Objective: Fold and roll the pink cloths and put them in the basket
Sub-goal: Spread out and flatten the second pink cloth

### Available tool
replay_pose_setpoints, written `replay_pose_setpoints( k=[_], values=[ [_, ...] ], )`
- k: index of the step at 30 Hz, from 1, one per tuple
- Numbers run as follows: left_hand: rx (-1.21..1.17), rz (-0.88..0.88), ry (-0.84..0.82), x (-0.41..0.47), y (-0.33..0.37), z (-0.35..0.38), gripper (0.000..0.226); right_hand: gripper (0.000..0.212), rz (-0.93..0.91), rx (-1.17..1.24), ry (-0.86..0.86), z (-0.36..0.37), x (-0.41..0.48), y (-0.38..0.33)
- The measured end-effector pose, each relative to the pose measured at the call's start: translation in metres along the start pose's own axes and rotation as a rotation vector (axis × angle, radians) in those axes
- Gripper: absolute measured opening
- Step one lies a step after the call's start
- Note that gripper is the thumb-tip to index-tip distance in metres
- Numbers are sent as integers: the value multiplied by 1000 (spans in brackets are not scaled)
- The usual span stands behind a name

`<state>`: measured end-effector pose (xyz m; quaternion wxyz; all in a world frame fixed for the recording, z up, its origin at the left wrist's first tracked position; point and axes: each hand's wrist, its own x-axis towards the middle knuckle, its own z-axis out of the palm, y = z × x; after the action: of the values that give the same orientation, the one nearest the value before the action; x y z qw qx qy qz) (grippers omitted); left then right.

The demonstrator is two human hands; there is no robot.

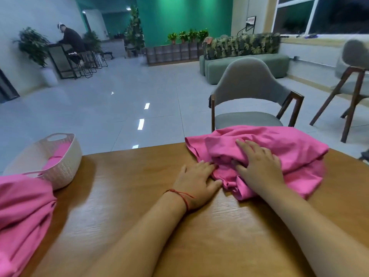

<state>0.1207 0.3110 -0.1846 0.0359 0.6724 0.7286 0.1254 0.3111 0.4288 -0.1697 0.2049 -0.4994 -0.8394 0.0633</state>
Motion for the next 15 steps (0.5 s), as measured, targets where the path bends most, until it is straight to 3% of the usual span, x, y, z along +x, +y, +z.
replay_pose_setpoints(
  k=[10,15],
  values=[
    [-7,-205,38,19,-86,-12,50,43,-6,351,191,-12,72,-25],
    [-15,-319,117,6,-126,-20,38,34,237,940,87,-9,90,-22]
  ],
)
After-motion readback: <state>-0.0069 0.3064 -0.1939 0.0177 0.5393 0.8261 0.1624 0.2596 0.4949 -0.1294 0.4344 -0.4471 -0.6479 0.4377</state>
